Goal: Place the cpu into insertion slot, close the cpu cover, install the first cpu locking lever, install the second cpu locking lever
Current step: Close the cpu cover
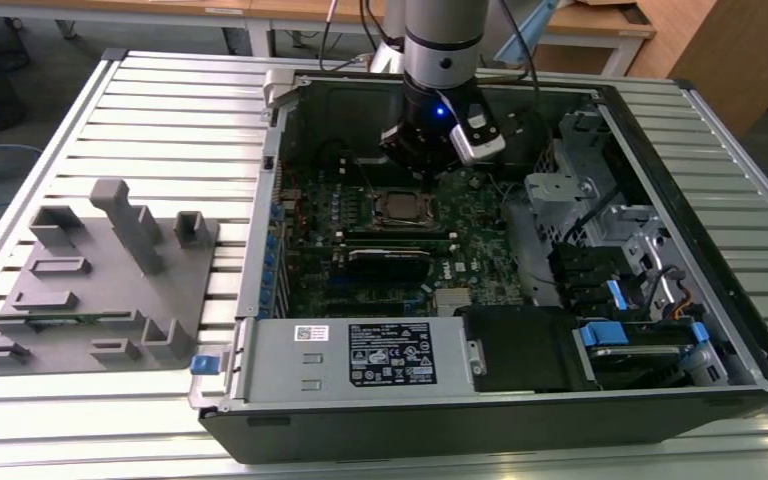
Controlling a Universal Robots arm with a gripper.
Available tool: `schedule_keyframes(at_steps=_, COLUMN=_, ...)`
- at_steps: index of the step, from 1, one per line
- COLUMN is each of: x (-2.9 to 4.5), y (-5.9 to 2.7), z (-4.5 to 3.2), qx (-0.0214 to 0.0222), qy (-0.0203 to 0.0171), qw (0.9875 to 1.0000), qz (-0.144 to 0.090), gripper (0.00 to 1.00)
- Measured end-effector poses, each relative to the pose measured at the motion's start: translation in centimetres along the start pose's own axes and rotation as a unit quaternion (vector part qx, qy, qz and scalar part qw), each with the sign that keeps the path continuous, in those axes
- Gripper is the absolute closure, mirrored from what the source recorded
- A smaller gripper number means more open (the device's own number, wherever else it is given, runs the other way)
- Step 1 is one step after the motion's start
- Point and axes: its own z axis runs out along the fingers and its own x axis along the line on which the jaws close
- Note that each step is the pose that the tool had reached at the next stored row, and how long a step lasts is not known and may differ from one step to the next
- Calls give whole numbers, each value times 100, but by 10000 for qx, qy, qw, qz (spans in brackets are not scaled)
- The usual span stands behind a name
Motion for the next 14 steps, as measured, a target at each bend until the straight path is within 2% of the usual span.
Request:
schedule_keyframes(at_steps=1, x=0, y=1, z=3, qx=-1, qy=34, qw=10000, qz=1, gripper=89)
schedule_keyframes(at_steps=4, x=-2, y=0, z=5, qx=8, qy=194, qw=9998, qz=5, gripper=89)
schedule_keyframes(at_steps=5, x=-2, y=0, z=5, qx=10, qy=213, qw=9998, qz=6, gripper=89)
schedule_keyframes(at_steps=10, x=0, y=0, z=5, qx=10, qy=219, qw=9998, qz=6, gripper=89)
schedule_keyframes(at_steps=14, x=33, y=-17, z=2, qx=9, qy=219, qw=9998, qz=-5, gripper=89)
